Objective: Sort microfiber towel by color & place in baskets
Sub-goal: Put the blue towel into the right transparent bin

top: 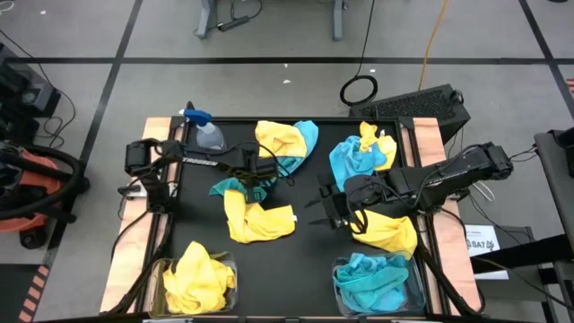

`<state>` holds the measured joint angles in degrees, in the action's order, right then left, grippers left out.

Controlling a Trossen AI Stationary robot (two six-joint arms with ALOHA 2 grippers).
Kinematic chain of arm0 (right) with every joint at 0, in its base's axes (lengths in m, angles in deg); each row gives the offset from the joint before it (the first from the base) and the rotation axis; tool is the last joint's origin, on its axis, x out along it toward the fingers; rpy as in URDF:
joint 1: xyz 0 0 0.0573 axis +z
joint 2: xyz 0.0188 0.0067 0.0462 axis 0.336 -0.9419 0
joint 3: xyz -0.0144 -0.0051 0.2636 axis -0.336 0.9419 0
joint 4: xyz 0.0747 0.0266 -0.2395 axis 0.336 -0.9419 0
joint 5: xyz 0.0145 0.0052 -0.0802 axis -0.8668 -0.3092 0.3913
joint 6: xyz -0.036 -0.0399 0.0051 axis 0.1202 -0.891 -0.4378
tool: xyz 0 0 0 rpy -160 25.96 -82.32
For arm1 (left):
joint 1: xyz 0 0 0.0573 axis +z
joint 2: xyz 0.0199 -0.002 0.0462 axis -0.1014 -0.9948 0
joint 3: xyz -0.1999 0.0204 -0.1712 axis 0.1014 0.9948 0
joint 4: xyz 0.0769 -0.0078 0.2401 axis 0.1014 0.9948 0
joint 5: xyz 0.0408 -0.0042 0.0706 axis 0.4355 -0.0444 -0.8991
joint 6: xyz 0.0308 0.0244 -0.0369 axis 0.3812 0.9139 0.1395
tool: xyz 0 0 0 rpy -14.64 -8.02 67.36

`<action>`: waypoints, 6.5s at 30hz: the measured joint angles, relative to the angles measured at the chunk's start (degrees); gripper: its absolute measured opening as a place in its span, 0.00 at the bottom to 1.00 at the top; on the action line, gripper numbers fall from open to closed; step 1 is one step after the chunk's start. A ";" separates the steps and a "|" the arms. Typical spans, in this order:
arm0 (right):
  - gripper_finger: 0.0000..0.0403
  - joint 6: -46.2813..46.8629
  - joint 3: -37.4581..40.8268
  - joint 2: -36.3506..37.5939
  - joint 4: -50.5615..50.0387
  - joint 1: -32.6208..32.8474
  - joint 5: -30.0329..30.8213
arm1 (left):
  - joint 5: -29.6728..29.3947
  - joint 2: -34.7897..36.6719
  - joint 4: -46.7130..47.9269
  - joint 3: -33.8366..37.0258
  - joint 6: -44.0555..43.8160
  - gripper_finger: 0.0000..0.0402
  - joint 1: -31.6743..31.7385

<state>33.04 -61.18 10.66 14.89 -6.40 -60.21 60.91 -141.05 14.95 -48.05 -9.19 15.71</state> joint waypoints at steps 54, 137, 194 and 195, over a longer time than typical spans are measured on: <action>0.85 6.05 -0.02 -14.25 43.55 -11.98 -6.12 | 1.31 34.73 -32.99 -0.17 15.87 0.03 -20.16; 0.01 39.29 0.00 -2.76 -23.58 32.41 -11.24 | -0.81 16.40 -23.24 -0.15 4.85 0.55 -23.04; 0.47 58.53 3.32 2.43 -29.94 36.37 -2.04 | -0.59 15.08 -30.64 -0.11 8.59 0.55 -21.94; 0.47 58.49 3.32 3.18 -29.79 36.37 -1.21 | -0.59 15.08 -30.64 -0.11 8.57 0.55 -21.96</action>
<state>91.53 -57.86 13.85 -14.90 29.97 -61.41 60.32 -125.98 -15.70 -48.16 -0.62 -6.26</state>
